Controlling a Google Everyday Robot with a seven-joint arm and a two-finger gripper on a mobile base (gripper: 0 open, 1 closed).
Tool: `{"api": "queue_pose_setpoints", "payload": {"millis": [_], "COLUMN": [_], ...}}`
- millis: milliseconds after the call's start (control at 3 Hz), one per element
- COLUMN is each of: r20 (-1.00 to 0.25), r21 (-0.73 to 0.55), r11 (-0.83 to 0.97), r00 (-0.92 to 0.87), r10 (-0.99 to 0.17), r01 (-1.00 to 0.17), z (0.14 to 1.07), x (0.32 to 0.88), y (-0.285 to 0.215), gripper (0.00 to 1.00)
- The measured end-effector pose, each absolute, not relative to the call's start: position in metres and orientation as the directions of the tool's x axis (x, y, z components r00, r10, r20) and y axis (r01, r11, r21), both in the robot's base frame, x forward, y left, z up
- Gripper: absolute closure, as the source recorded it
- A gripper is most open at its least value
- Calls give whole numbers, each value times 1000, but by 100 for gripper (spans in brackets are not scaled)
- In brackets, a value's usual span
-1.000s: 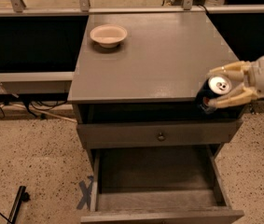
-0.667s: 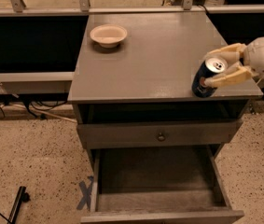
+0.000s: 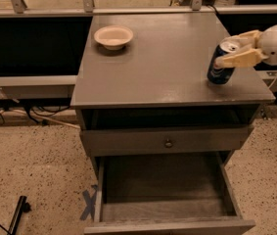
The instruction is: Pick pepsi can from middle drawer and place on counter
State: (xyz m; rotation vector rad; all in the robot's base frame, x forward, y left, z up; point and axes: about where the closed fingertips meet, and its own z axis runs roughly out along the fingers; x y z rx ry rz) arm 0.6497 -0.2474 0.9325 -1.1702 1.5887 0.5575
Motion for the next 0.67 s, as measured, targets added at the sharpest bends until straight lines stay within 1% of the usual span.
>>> {"api": "queue_pose_setpoints", "payload": {"millis": [333, 667], "r20": [-879, -867], "r21": [-100, -73], "r11": [530, 541], "r00": [-174, -215], "r10": [-443, -450], "r01": [-842, -838], "z": [897, 891], "x": [692, 697], "y": [-246, -243], "gripper": [82, 58]}}
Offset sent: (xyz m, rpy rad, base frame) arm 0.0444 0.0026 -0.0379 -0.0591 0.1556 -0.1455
